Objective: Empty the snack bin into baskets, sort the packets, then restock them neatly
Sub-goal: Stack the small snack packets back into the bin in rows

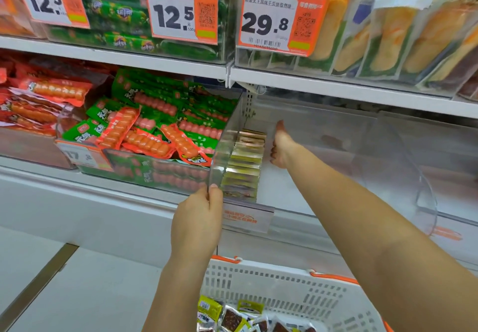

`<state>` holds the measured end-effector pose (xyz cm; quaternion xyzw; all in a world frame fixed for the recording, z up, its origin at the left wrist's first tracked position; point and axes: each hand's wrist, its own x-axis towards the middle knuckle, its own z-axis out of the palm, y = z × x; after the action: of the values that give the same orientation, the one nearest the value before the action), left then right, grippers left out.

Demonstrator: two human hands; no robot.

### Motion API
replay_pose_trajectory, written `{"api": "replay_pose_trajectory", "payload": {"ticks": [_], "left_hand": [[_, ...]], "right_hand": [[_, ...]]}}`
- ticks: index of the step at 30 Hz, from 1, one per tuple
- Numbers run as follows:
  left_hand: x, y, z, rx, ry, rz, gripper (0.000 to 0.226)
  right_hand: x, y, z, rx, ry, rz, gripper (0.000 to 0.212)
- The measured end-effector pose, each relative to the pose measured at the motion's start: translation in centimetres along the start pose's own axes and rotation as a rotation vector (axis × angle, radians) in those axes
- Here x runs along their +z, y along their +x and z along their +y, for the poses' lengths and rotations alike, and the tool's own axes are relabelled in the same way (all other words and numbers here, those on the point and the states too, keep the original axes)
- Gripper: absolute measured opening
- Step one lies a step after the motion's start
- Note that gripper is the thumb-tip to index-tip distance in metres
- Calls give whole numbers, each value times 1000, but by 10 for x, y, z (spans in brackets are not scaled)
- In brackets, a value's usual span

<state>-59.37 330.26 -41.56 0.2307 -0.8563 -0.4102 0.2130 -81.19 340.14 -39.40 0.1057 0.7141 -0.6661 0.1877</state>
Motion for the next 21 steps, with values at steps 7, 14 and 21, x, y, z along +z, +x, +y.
{"api": "replay_pose_trajectory", "payload": {"ticks": [7,14,21], "left_hand": [[-2,4,-4,22,10,-80,43],[-41,-26,-4,173,-226,-39,27],[-12,-122,-110,-63,56,-601,18]], "right_hand": [[0,-10,-1,34,87,-86,70],[-64,-163,16,-503,-68,-232,30],[-126,-228,160,-290,-286,-427,21]]}}
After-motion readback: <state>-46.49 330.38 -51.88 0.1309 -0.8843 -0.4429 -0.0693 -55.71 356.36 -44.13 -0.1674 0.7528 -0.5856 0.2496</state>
